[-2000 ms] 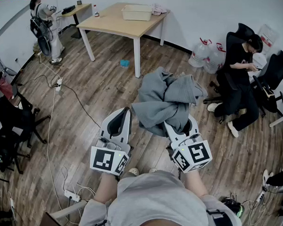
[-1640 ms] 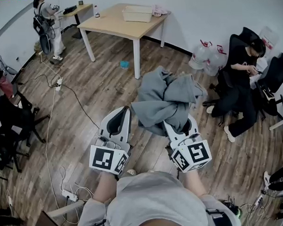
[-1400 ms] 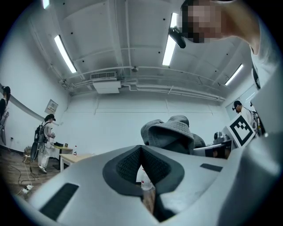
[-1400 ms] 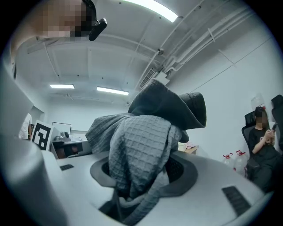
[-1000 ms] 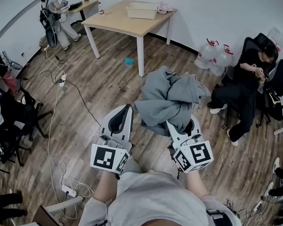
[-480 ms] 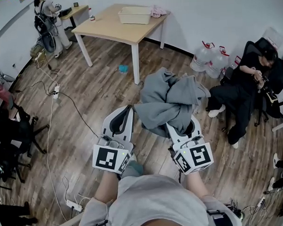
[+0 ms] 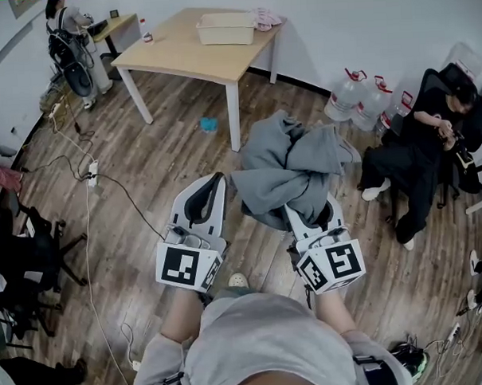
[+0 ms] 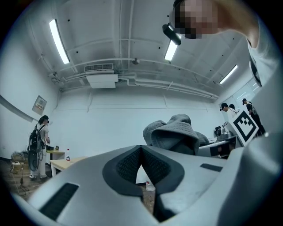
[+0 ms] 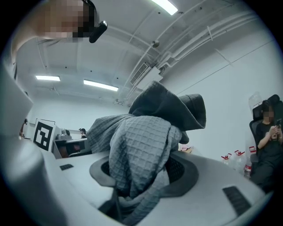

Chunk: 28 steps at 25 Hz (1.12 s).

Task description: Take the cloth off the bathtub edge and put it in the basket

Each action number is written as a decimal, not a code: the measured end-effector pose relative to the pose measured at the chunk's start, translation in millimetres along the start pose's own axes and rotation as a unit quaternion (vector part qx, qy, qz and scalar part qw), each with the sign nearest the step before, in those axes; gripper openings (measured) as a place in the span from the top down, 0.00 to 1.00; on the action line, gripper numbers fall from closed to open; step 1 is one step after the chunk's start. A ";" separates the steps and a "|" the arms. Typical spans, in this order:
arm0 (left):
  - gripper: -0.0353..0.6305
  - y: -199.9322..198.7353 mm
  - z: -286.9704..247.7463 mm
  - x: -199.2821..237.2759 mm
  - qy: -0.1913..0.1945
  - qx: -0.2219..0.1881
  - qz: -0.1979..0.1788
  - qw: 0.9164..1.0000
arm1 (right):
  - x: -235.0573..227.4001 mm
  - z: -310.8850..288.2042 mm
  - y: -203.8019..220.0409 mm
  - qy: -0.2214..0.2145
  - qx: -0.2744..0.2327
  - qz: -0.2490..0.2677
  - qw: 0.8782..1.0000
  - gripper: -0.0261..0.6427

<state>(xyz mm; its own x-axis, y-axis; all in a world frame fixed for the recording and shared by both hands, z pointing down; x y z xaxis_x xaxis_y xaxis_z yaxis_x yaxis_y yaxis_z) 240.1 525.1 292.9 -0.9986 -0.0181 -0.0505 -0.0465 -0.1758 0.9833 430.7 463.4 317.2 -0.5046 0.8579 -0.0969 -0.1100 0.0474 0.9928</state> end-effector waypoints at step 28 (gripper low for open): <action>0.95 43.4 -160.3 101.8 0.011 -0.002 0.015 1.000 | -88.8 -162.8 8.0 0.005 -0.002 -0.002 1.000 0.64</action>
<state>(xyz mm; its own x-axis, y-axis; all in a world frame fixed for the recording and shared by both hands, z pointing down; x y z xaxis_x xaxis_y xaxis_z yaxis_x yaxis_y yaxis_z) 140.8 357.9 302.4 -0.9987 -0.0457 -0.0245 -0.0160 -0.1791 0.9837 335.2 304.3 322.3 -0.5124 0.8528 -0.1008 -0.1146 0.0484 0.9922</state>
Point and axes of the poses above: the fingertips, and each gripper's own axes: z backward along the fingers, x to its left, y out of its underside, the point moved 7 cm from there along z, backward along the fingers, and after that the axes turned 9 degrees about -y, right-handed, at the moved point
